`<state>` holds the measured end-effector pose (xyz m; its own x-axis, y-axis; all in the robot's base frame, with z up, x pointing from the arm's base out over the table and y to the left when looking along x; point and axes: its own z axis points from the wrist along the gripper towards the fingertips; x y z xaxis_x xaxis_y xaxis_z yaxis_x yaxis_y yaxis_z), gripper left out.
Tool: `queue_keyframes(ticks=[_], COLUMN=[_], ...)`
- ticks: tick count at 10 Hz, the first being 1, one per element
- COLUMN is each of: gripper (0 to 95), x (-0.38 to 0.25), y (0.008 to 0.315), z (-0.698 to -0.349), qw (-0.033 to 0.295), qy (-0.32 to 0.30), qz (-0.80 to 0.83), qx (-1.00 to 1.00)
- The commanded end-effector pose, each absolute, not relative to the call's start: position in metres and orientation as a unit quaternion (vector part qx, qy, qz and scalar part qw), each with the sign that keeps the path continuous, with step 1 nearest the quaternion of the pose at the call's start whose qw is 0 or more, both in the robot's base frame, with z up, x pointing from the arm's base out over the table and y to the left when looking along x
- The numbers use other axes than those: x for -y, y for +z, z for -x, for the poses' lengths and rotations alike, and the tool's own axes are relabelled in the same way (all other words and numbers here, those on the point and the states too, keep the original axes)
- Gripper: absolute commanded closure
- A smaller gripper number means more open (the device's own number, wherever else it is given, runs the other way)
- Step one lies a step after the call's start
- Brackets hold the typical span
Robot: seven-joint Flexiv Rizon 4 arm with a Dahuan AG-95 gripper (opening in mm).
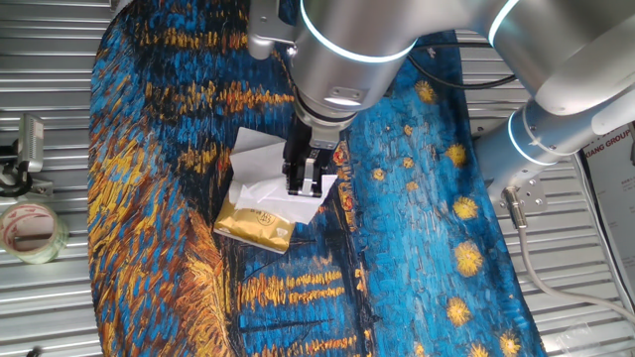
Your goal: Pull out a napkin
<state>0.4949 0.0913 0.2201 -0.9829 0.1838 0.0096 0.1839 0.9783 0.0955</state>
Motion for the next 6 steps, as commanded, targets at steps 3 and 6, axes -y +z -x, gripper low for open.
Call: queue_keyframes(ticks=[3, 6], gripper=[95.0, 95.0], x=[-0.0912, -0.0906], y=[0.2204, 0.2201], z=[-0.4951, -0.4953], qw=[-0.007, -0.007], qy=[-0.029, -0.029], qz=[0.097, 0.099], qx=[0.995, 0.995])
